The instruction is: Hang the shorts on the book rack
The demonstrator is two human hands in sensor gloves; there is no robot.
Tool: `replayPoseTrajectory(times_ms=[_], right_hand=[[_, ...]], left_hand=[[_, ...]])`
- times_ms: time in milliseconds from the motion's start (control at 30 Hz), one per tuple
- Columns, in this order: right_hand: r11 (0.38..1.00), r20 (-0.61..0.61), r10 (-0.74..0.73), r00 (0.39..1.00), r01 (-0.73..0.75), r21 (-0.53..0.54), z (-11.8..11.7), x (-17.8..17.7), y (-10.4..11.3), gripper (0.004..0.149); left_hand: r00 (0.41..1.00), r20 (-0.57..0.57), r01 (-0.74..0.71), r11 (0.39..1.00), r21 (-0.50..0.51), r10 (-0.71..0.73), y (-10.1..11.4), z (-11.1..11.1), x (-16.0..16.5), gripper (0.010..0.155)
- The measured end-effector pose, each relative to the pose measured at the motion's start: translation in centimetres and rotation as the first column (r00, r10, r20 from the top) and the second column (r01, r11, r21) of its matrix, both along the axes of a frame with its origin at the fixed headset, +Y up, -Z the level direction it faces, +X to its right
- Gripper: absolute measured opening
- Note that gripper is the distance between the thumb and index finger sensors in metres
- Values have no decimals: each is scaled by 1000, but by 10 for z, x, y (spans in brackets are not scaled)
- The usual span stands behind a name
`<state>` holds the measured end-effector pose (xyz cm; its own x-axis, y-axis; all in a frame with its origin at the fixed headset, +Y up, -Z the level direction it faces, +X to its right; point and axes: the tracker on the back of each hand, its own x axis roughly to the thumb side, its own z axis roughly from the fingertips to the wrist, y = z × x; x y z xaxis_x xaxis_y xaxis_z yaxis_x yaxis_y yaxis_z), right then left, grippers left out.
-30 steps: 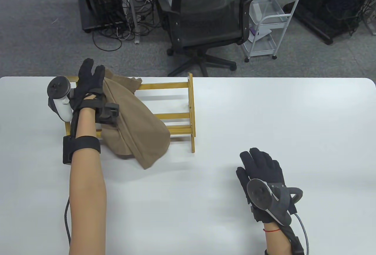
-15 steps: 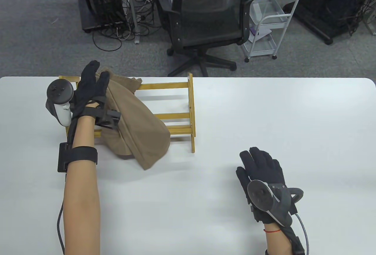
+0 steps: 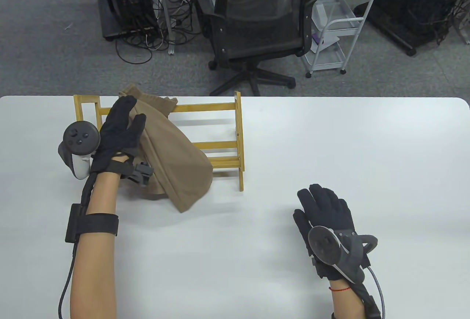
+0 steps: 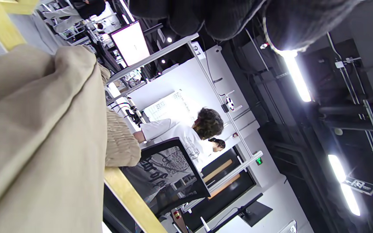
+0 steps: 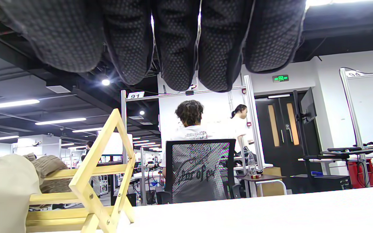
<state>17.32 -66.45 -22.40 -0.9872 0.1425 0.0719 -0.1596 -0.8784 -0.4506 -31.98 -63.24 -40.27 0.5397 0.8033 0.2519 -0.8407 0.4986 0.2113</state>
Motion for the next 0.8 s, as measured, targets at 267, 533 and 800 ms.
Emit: replayPoseTrajectory(times_ms=[267, 533, 800], right_hand=[[1000, 0, -15, 1000, 15, 3, 0, 1, 0, 54], [1000, 3, -24, 1000, 24, 6, 0, 3, 0, 54], [1000, -3, -29, 1000, 29, 8, 1, 3, 0, 54]], left_hand=[[996, 37, 77, 996, 53, -79, -7, 38, 9, 65], [990, 47, 127, 986, 109, -133, -2, 72, 14, 64], [977, 46, 199, 970, 140, -207, -2, 107, 17, 63]])
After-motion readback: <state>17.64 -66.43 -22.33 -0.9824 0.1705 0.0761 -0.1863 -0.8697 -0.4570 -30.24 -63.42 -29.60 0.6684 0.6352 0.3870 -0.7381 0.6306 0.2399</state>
